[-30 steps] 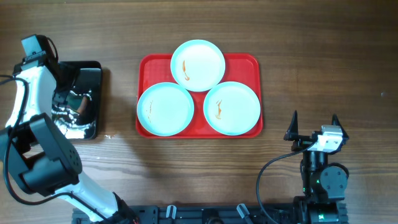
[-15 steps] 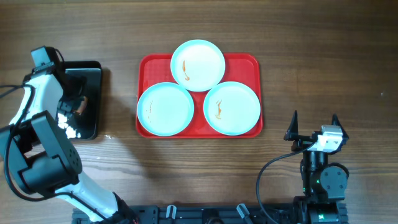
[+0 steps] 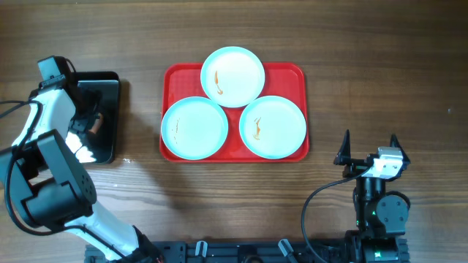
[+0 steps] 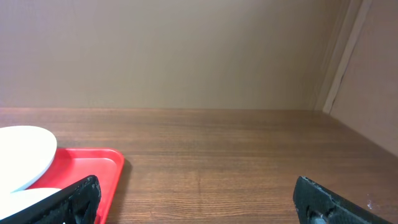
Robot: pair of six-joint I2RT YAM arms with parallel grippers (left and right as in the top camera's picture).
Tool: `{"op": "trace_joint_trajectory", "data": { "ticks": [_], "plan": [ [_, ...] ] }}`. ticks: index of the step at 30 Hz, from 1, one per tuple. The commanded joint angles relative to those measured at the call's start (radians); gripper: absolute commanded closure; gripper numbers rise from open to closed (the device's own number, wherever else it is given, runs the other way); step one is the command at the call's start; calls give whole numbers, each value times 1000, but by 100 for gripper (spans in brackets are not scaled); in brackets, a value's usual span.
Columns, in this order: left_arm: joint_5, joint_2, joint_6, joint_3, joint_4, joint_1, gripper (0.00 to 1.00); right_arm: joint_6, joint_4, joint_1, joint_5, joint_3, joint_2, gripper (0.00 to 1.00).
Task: Clean dirty plates on tray and stack at the side
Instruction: 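Rub the held sponge around in the water of the black tray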
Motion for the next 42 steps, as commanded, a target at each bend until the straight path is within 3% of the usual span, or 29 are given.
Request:
{"op": "trace_joint_trajectory", "data": {
  "ticks": [1,11,15,20,22,24,27,30,42],
  "plan": [
    [-21,40,22,-10,30,3,18,-8,4,-6,-15,-1,-10,0],
    [-21,56,31,-10,53,13,19,-8,4,-6,-15,-1,-10,0],
    [-23,69,31,-10,53,13,30,-8,4,-6,-15,-1,-10,0],
    [-73,69,31,-10,42,13,34,-8,4,-6,-15,-1,-10,0],
    [-89,69,31,-10,37,13,41,-8,4,-6,-15,-1,-10,0],
    [-88,69,31,-10,36,13,57,-8,4,-6,-15,-1,-10,0],
    [-89,69,31,-10,33,13,70,-8,4,-6,-15,-1,-10,0],
    [-88,69,31,-10,29,12,94,-8,4,-6,-15,-1,-10,0],
    [-75,10,30,-10,-28,10,96,-8,4,-6,-15,-1,-10,0]
  ]
}}
